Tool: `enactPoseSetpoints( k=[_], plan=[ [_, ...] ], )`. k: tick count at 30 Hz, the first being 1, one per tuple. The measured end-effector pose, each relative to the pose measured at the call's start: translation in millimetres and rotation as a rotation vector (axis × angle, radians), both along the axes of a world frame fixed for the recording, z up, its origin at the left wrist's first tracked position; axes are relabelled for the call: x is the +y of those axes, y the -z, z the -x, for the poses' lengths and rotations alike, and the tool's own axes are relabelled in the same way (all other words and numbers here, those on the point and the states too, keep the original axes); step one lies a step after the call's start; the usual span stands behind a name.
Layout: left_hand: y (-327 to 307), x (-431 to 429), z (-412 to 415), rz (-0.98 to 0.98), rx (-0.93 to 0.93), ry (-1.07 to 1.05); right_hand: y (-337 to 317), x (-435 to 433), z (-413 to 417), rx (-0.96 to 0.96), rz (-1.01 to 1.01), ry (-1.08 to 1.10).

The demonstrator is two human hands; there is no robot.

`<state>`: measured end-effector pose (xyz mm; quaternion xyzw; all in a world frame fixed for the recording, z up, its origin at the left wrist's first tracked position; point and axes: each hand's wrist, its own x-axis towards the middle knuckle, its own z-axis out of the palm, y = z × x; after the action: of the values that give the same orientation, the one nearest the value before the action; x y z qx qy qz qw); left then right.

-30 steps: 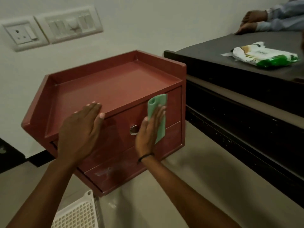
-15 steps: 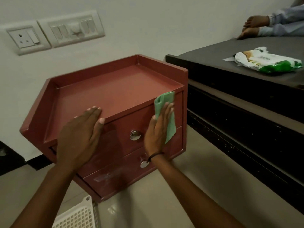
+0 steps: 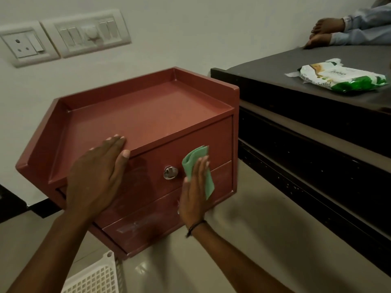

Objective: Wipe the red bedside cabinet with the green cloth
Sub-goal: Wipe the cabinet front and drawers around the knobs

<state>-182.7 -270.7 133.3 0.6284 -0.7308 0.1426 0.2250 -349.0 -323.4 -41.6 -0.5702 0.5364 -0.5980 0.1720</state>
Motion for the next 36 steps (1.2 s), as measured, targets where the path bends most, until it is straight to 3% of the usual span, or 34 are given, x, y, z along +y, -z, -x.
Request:
enactPoseSetpoints(
  k=[3, 5, 8, 11, 16, 19, 22, 27, 32, 36],
  plan=[
    [-1.0, -0.8, -2.1, -0.015, 0.004, 0.009, 34.4, 24.4, -8.4, 0.27, 0.015, -0.085],
    [-1.5, -0.2, -2.5, -0.009, 0.002, 0.012, 47.3, 13.0, 8.3, 0.361, -0.075, 0.084],
    [-1.4, 0.8, -1.7, -0.004, -0.007, 0.02, 29.2, -25.8, 43.2, 0.109, -0.223, 0.282],
    [-0.6, 0.8, -0.2, -0.008, 0.006, 0.009, 1.1, -42.1, 48.6, -0.011, -0.133, 0.261],
    [-1.2, 1.1, -0.1, -0.005, 0.002, 0.012, 22.9, 9.1, 8.0, 0.483, 0.13, -0.086],
    [-0.3, 0.1, -1.6, -0.009, 0.007, 0.012, 44.6, 14.9, 22.8, 0.607, 0.015, 0.027],
    [0.0, -0.3, -2.5, -0.001, 0.003, 0.011, 31.8, 1.8, 34.5, 0.595, -0.048, 0.147],
    [-0.8, 1.1, -1.3, 0.007, -0.008, 0.015, -1.8, -17.2, 20.4, 0.339, -0.035, 0.215],
    [0.2, -0.7, -2.8, 0.003, -0.001, 0.016, -1.5, -4.4, 15.8, 0.524, 0.192, 0.052],
    [0.5, -1.1, -3.1, -0.009, 0.004, 0.015, -39.1, -39.0, 58.5, 0.222, 0.013, 0.253]
  ],
)
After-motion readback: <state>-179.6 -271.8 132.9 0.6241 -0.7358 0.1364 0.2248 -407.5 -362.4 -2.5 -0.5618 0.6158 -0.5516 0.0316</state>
